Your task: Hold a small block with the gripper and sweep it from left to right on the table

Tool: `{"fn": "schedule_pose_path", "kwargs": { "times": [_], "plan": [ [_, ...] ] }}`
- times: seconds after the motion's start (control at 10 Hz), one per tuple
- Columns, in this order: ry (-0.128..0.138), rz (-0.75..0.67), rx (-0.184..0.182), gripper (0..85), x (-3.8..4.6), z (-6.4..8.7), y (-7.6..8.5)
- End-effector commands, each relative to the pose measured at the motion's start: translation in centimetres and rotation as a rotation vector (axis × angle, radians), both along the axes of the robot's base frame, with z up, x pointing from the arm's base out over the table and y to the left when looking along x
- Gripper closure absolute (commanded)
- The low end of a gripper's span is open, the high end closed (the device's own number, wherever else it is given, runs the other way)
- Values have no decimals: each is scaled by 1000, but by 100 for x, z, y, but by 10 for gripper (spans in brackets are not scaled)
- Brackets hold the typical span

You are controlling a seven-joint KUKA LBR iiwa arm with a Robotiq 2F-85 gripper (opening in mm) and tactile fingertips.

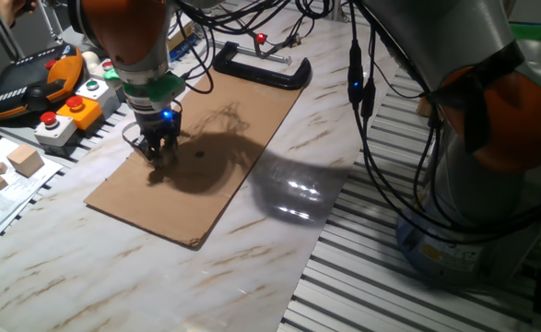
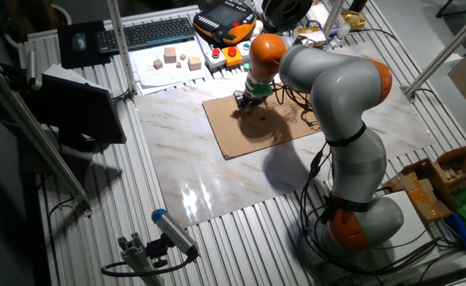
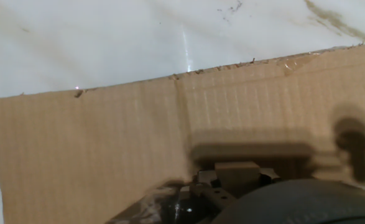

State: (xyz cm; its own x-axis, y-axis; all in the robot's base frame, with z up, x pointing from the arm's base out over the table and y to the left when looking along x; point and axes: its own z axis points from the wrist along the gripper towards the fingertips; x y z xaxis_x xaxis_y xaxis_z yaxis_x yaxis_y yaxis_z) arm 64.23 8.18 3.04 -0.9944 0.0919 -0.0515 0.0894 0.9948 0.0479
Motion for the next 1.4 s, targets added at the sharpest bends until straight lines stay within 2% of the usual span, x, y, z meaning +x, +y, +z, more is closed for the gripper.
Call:
{"fn": "schedule_pose_path", "kwargs": {
  "times": [0.0, 1.3],
  "plan": [
    [2, -2, -1, 843, 7, 13, 14],
    [1, -31, 2, 843, 10, -14, 214]
  ]
}}
